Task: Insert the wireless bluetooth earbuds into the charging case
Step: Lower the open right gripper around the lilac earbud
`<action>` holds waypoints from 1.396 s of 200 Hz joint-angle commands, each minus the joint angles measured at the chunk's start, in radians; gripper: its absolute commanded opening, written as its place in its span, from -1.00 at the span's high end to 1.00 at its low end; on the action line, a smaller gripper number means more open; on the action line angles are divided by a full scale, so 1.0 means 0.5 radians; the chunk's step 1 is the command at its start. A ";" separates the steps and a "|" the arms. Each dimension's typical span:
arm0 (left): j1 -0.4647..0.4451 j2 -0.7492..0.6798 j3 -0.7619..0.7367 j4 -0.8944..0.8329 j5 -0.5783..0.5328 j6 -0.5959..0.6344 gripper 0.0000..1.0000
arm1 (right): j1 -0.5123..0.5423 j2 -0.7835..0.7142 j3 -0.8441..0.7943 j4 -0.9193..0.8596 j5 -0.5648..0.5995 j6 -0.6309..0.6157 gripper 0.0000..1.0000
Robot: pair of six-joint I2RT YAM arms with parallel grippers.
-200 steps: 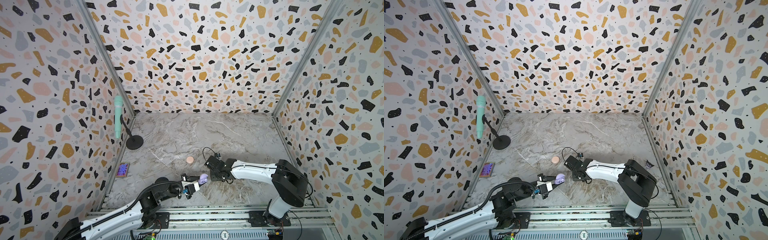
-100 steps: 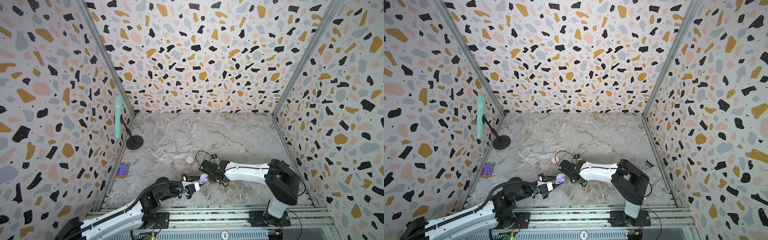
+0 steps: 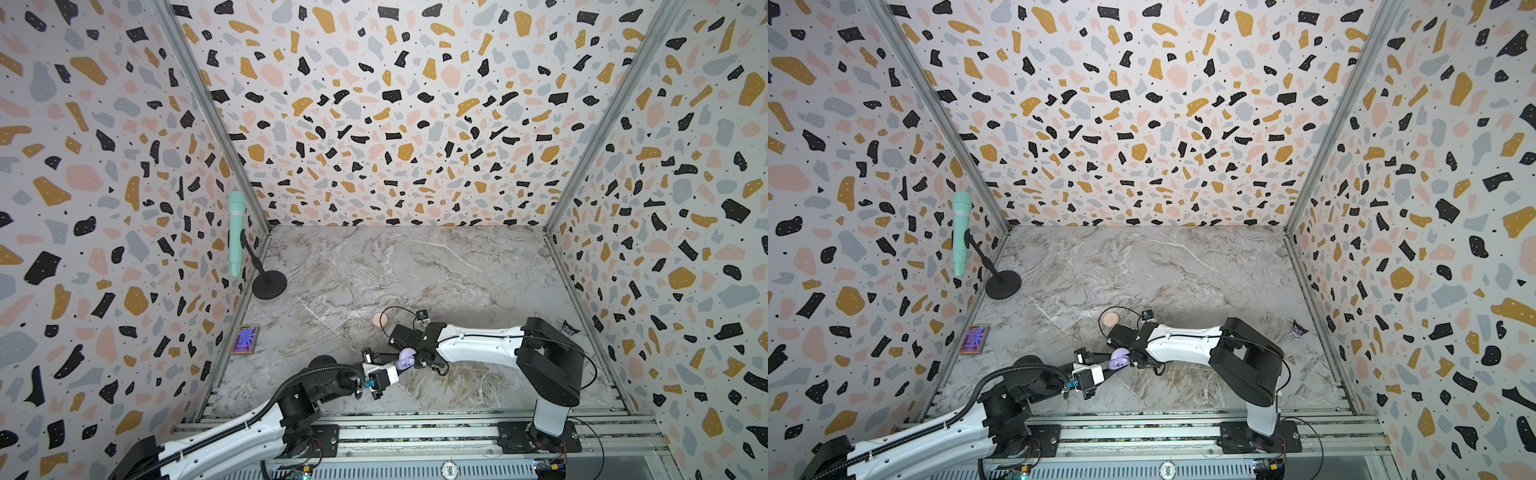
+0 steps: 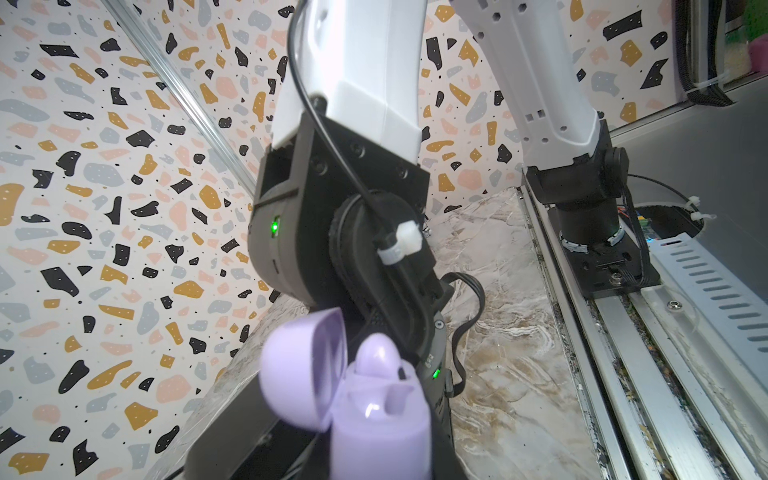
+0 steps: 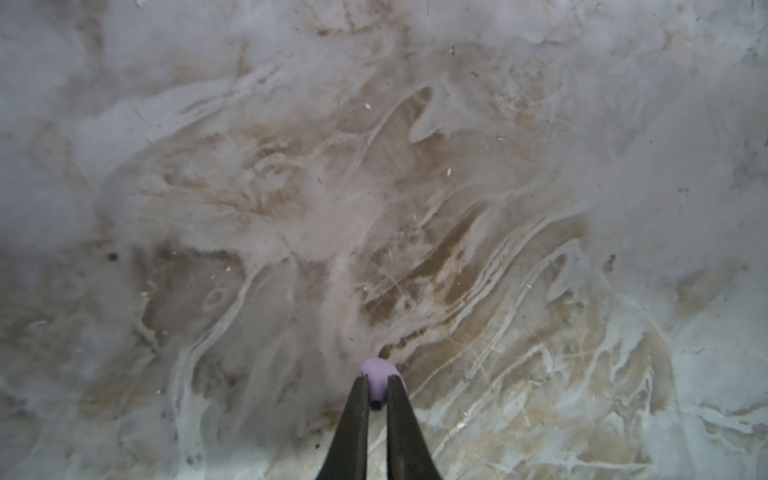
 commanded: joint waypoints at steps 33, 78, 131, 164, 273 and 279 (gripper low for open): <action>-0.004 -0.079 0.012 0.141 -0.041 -0.014 1.00 | 0.074 0.084 0.121 -0.217 0.105 0.068 0.77; -0.001 -0.156 -0.017 0.199 -0.073 -0.047 1.00 | 0.083 0.112 0.151 -0.250 0.129 0.075 0.77; 0.009 -0.208 -0.028 0.220 -0.100 -0.060 1.00 | 0.095 0.124 0.176 -0.237 0.079 0.064 0.78; 0.011 -0.212 -0.027 0.219 -0.097 -0.060 1.00 | 0.099 0.126 0.181 -0.216 0.047 0.059 0.78; 0.011 -0.200 -0.018 0.189 -0.070 -0.063 1.00 | 0.062 0.032 0.078 -0.080 -0.070 0.021 0.68; 0.010 -0.199 -0.016 0.190 -0.069 -0.061 1.00 | 0.061 0.027 0.077 -0.080 -0.072 0.023 0.67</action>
